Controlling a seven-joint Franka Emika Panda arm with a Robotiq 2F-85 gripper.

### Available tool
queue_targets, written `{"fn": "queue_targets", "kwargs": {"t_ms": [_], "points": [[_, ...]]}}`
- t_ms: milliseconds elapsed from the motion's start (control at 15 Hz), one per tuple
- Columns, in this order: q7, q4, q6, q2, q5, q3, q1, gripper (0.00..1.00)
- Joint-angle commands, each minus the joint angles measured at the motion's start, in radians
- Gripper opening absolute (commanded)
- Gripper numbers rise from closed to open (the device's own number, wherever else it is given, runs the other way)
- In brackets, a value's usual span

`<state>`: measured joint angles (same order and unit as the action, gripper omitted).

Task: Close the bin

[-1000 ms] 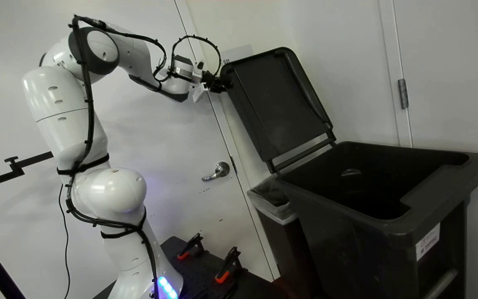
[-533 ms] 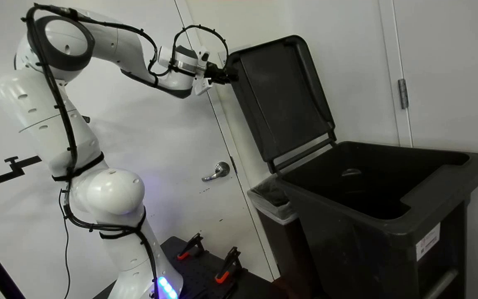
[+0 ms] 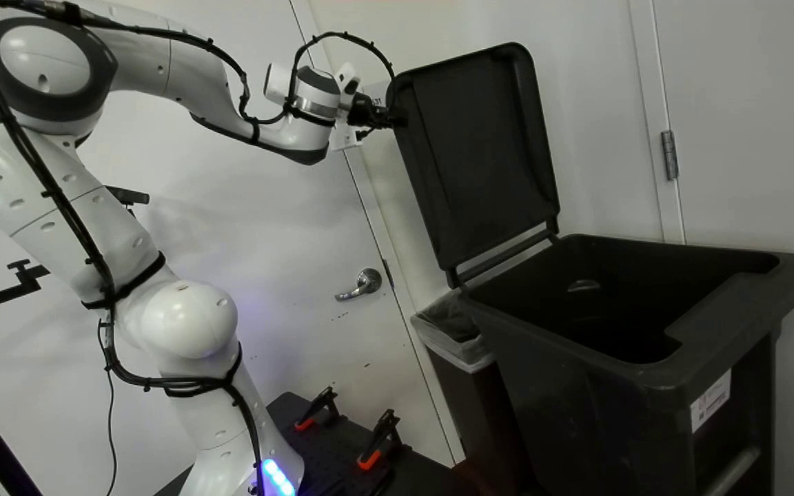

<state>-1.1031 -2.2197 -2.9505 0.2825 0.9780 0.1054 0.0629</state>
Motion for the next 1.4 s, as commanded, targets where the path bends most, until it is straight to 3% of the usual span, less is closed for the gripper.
{"fn": "queue_targets", "kwargs": {"t_ms": [0,67,133,467,533,867,1267,1333], "points": [[-0.031,-0.093,-0.008,0.004,0.02,0.046,-0.056,0.23],[-0.025,-0.104,-0.003,0.018,0.013,0.048,-0.054,0.23],[-0.021,-0.047,-0.057,0.033,0.0,0.033,-0.024,0.48],[-0.029,-0.063,-0.066,0.046,0.0,0.043,-0.029,0.48],[-0.024,-0.058,-0.071,0.04,-0.014,0.051,-0.023,0.23],[-0.047,-0.084,-0.159,0.022,-0.046,0.137,-0.058,0.23],[-0.07,-0.158,-0.387,-0.031,-0.079,0.289,-0.1,0.23],[0.072,-0.2,-0.43,-0.04,-0.247,0.288,-0.11,0.23]]}}
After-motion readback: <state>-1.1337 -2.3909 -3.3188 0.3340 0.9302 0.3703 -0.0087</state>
